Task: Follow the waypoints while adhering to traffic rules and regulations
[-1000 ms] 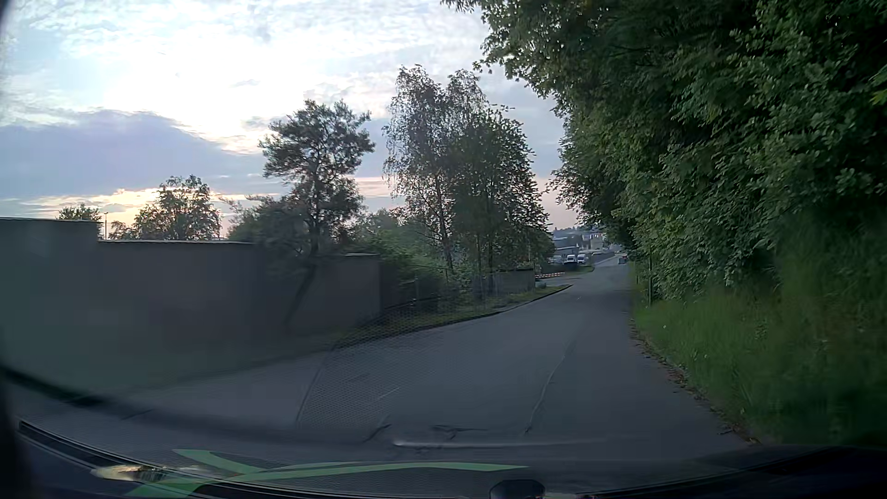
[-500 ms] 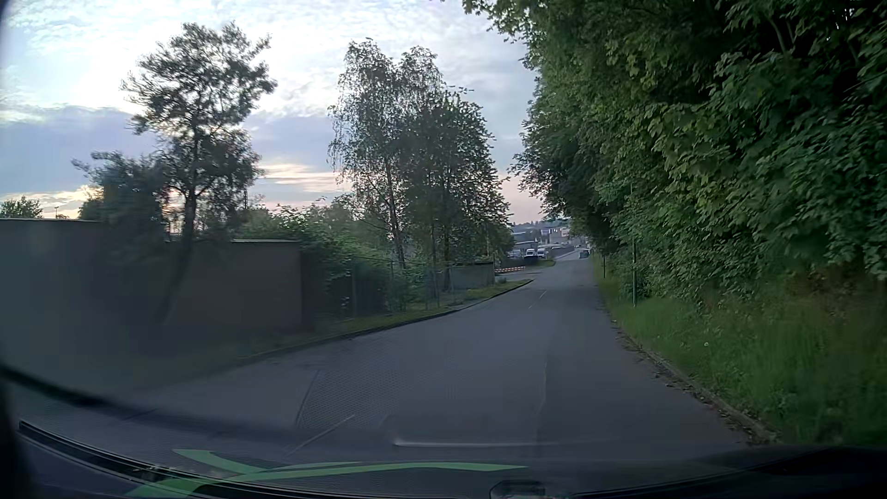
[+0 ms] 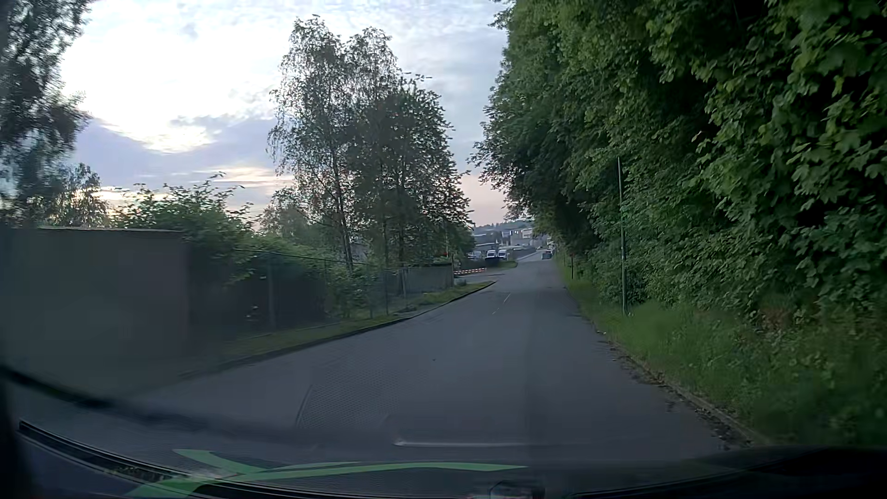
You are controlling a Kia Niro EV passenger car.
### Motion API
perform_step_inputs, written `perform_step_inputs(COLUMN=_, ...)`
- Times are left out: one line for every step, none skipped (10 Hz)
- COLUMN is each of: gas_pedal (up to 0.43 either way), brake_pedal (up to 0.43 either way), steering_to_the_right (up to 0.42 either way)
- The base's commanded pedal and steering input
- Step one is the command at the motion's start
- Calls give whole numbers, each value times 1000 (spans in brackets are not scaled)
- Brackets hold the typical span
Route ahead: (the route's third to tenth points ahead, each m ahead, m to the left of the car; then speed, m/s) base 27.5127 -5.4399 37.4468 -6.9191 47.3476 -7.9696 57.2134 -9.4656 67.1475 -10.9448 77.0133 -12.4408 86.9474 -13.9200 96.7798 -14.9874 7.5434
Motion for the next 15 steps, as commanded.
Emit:
perform_step_inputs(gas_pedal=20, brake_pedal=0, steering_to_the_right=77)
perform_step_inputs(gas_pedal=20, brake_pedal=0, steering_to_the_right=71)
perform_step_inputs(gas_pedal=20, brake_pedal=0, steering_to_the_right=64)
perform_step_inputs(gas_pedal=20, brake_pedal=0, steering_to_the_right=59)
perform_step_inputs(gas_pedal=20, brake_pedal=0, steering_to_the_right=52)
perform_step_inputs(gas_pedal=20, brake_pedal=0, steering_to_the_right=48)
perform_step_inputs(gas_pedal=20, brake_pedal=0, steering_to_the_right=42)
perform_step_inputs(gas_pedal=20, brake_pedal=0, steering_to_the_right=31)
perform_step_inputs(gas_pedal=20, brake_pedal=0, steering_to_the_right=20)
perform_step_inputs(gas_pedal=20, brake_pedal=0, steering_to_the_right=15)
perform_step_inputs(gas_pedal=20, brake_pedal=0, steering_to_the_right=14)
perform_step_inputs(gas_pedal=20, brake_pedal=0, steering_to_the_right=14)
perform_step_inputs(gas_pedal=20, brake_pedal=0, steering_to_the_right=14)
perform_step_inputs(gas_pedal=20, brake_pedal=0, steering_to_the_right=14)
perform_step_inputs(gas_pedal=20, brake_pedal=0, steering_to_the_right=12)
